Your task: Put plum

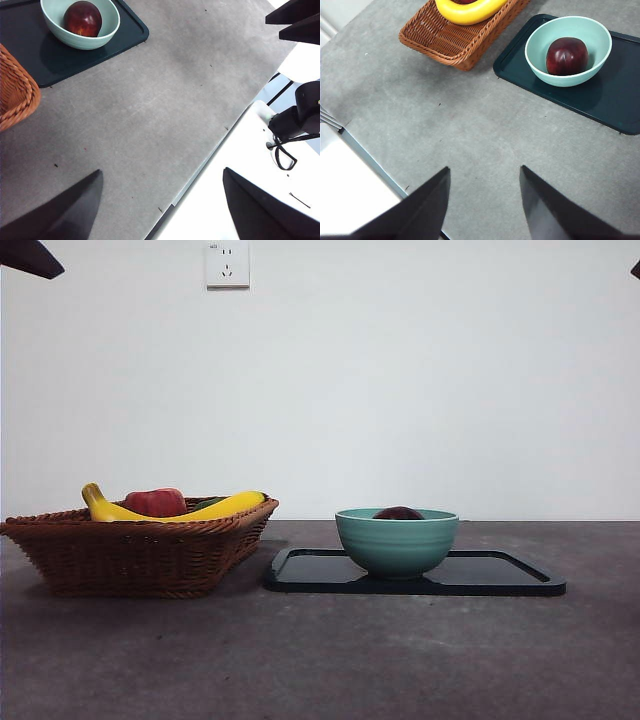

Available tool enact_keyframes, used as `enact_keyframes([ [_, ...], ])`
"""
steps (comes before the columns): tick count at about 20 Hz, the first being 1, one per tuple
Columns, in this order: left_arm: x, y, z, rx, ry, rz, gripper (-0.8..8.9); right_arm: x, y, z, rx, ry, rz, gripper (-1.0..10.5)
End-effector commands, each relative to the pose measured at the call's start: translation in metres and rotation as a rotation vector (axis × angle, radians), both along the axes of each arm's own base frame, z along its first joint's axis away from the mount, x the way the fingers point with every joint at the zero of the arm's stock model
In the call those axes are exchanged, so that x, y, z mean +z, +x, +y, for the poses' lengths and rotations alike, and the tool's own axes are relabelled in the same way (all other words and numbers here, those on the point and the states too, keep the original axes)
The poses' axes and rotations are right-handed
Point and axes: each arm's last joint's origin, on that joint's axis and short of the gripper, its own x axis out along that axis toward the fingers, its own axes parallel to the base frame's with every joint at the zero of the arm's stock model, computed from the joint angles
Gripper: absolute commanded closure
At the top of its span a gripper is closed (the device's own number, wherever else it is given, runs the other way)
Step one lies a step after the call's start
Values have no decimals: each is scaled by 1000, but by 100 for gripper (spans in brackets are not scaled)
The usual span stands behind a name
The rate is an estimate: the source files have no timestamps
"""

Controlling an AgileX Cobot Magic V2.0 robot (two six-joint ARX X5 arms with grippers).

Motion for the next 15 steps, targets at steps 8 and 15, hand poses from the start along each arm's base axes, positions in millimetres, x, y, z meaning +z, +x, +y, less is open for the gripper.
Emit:
enact_keyframes([
  [8, 6, 9, -6, 15, -58, -25, 438, 1, 0, 1, 2, 3, 5, 725],
  [15, 21, 61, -39, 63, -21, -57, 436, 1, 0, 1, 4, 5, 6, 725],
])
